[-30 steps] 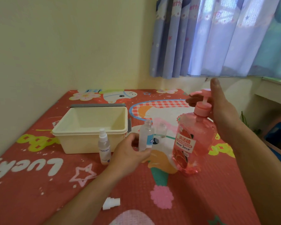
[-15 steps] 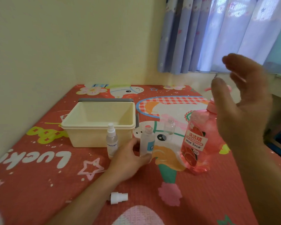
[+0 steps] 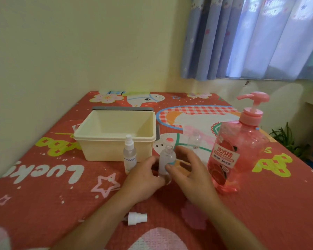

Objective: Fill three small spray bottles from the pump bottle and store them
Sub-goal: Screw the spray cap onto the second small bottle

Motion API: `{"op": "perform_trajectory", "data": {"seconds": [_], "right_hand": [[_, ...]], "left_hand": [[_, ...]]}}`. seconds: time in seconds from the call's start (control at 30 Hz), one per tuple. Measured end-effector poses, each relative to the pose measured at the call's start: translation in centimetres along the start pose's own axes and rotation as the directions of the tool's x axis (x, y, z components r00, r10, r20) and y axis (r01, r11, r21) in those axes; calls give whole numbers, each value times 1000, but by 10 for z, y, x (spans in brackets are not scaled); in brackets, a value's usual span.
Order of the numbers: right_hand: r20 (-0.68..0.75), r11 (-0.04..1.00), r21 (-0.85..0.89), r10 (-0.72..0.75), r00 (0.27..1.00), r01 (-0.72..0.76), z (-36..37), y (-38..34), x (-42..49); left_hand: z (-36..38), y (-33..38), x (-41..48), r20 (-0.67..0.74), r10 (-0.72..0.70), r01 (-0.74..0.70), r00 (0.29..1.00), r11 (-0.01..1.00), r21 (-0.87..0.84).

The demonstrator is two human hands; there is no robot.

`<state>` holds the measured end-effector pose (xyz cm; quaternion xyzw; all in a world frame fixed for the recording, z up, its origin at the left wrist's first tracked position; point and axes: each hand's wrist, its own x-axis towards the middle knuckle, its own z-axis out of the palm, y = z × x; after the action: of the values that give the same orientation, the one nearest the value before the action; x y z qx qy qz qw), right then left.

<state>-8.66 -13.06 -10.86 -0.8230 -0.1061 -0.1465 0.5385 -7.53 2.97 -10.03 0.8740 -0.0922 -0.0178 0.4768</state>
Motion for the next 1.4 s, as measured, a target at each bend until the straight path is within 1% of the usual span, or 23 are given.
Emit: {"op": "perform_trajectory", "data": {"seconds": [0.07, 0.13, 0.3, 0.43, 0.53, 0.63, 0.77, 1.03, 1.17, 1.27, 1.33, 1.4], "right_hand": [[29, 1000, 8, 28, 999, -28, 4, 5, 1], [37, 1000, 12, 21, 999, -22, 6, 7, 1], [34, 990, 137, 37, 999, -41, 12, 8, 0], [44, 989, 138, 52, 998, -57, 12, 11, -2], [63, 987, 137, 73, 995, -81, 13, 13, -3], [85, 987, 132, 77, 993, -87, 13, 13, -3], [80, 987, 137, 74, 994, -85, 13, 13, -5], [85, 987, 138, 75, 994, -86, 13, 17, -4], [95, 988, 130, 74, 993, -86, 14, 19, -4], [98, 987, 134, 72, 993, -85, 13, 20, -4], [96, 986, 145, 69, 993, -83, 13, 20, -4], [93, 986, 148, 67, 993, -81, 14, 20, -4]], "left_hand": [[-1, 1, 0, 10, 8, -8, 1000, 1000, 12], [-2, 2, 0, 20, 14, -14, 1000, 1000, 24], [-11, 0, -8, -3, 95, -95, 995, 991, 90], [-28, -16, -23, -31, 121, -113, 992, 976, 188], [-40, -29, -37, -26, 102, -92, 994, 966, 242], [-45, -35, -45, -10, 107, -101, 994, 962, 256], [-47, -38, -49, -6, 108, -103, 994, 962, 254], [-44, -41, -44, 3, 167, -157, 986, 920, 360], [-41, -37, -43, -58, 213, -187, 975, 938, 293], [-41, -26, -41, -136, 282, -251, 950, 945, 208], [-42, -13, -40, -199, 320, -298, 926, 945, 134], [-43, 1, -38, -259, 332, -339, 907, 941, 20]]}}
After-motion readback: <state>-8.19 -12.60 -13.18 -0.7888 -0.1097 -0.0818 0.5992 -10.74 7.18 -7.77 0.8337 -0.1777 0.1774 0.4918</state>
